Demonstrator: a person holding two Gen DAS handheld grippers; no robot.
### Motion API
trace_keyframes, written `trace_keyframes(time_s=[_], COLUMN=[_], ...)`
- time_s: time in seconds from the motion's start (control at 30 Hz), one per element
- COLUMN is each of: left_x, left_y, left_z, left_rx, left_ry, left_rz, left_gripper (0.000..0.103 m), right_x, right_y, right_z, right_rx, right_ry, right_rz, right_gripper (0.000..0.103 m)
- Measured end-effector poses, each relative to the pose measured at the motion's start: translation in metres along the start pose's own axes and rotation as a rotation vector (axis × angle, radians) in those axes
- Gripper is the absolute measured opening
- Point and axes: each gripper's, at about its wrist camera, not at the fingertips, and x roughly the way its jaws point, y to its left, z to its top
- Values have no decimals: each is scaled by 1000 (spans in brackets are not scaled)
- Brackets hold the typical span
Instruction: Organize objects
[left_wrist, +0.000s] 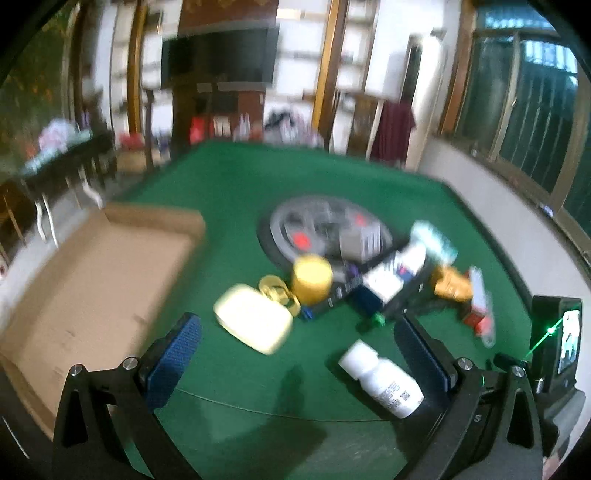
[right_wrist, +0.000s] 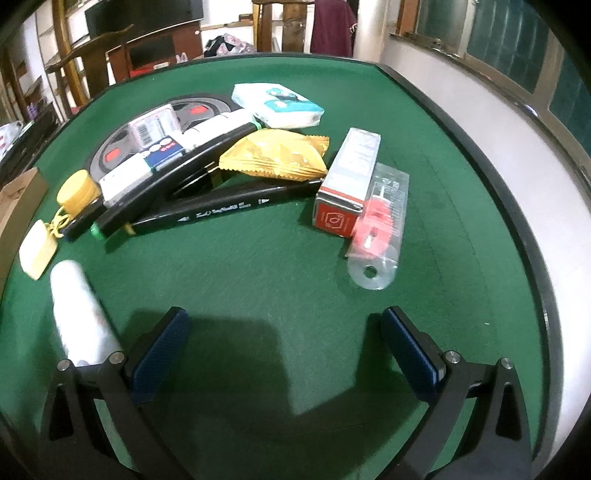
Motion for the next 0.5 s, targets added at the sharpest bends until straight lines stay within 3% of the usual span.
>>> trace_keyframes(time_s=[0.2,0.27,0.37,0.4,0.5], left_x=[-65,-87,-121,-126,-147], left_y=[26,34,44,45,48], left_z=[38,51,80,86,112], left_rx=[24,20,39,50,110], left_ry=[-159,-204,-299,-316,-383], left_rz=[-34,-44,-35,-35,-4], left_gripper=[102,102,102,102,102], right_x=[-110,-156,-199,-210,-268], right_y=[-15,-18,-25,-19,2], right_z=[27,41,60,66,89], right_rx=[40,60,67,43,-72], right_ry=[-248,-334,-318,-309,-357], right_rz=[111,240,519,527,398], right_gripper=[103,103,103,103,103])
